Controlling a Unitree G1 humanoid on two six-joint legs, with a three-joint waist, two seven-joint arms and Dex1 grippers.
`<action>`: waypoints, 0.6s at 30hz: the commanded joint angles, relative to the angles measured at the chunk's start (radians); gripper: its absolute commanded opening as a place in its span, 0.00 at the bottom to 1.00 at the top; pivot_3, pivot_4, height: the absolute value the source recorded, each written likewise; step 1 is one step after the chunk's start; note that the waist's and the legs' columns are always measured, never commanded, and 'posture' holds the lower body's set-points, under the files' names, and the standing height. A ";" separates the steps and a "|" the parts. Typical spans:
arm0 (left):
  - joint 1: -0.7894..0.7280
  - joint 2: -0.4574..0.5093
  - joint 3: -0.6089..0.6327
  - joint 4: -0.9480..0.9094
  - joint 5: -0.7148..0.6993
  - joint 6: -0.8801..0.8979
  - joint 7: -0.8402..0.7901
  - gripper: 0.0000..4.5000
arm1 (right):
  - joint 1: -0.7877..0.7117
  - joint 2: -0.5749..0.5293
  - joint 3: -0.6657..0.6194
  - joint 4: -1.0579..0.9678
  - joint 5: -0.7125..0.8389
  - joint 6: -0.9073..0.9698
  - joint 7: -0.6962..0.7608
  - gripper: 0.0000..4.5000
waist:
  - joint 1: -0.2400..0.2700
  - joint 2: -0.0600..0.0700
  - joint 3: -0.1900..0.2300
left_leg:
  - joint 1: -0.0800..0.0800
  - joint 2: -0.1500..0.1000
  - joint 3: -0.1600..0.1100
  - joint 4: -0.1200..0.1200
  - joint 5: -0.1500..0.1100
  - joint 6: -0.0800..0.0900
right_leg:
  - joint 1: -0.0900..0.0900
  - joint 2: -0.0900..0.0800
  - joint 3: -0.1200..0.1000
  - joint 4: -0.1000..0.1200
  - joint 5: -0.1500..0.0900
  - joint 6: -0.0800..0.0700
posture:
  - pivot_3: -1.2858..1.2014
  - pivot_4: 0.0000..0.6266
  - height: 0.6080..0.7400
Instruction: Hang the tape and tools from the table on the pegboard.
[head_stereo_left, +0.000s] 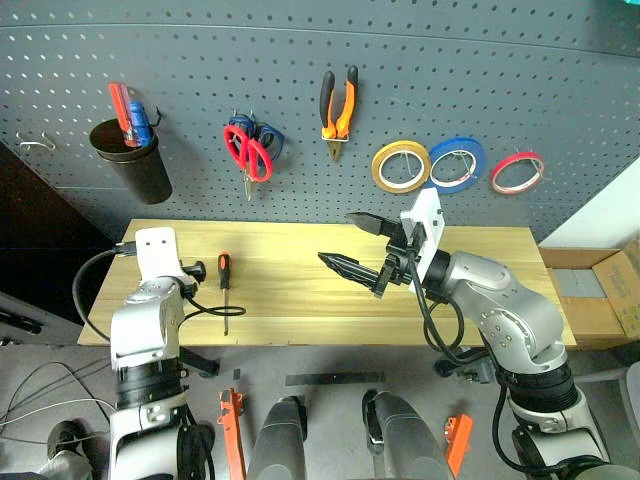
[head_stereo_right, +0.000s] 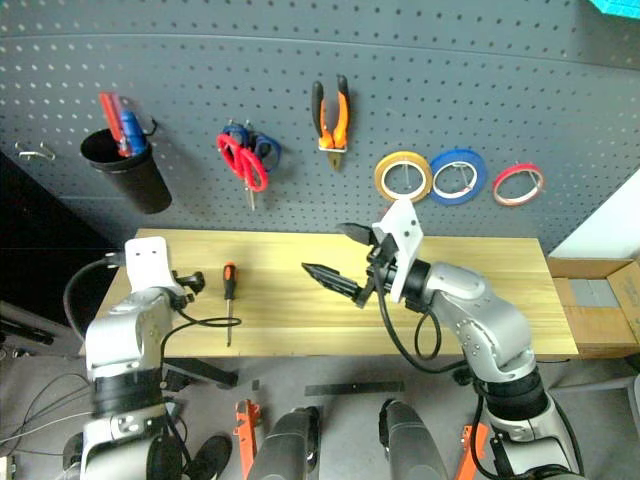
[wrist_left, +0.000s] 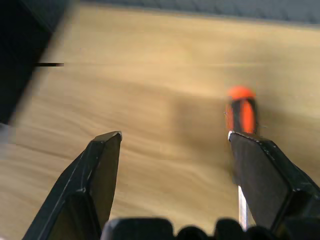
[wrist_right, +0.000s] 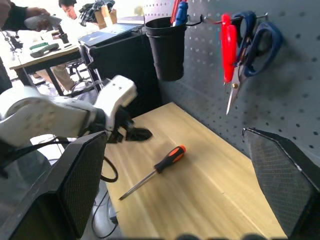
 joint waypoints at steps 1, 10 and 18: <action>-0.072 0.027 -0.008 0.080 -0.031 0.029 -0.037 0.81 | 0.006 -0.007 -0.006 -0.061 0.026 0.010 0.004 1.00 | -0.001 0.000 0.000 | 0.000 0.000 0.000 0.000 0.000 0.000 | 0.000 0.000 0.001 -0.001 0.001 0.001 | 0.52 0.44 1.00; -0.161 0.092 -0.098 0.269 -0.033 0.058 -0.118 0.81 | 0.016 -0.014 -0.005 -0.082 0.031 0.039 -0.002 1.00 | -0.004 0.001 0.002 | 0.000 0.001 0.001 -0.001 0.000 0.000 | 0.000 -0.001 0.002 -0.001 0.000 0.000 | 0.52 0.47 1.00; -0.231 0.098 -0.130 0.440 -0.027 0.031 -0.133 0.81 | 0.018 -0.006 0.005 -0.083 0.029 0.041 -0.010 1.00 | -0.003 0.001 0.003 | 0.000 0.001 0.001 -0.001 0.000 0.000 | 0.000 -0.001 0.001 -0.002 0.000 0.000 | 0.52 0.48 1.00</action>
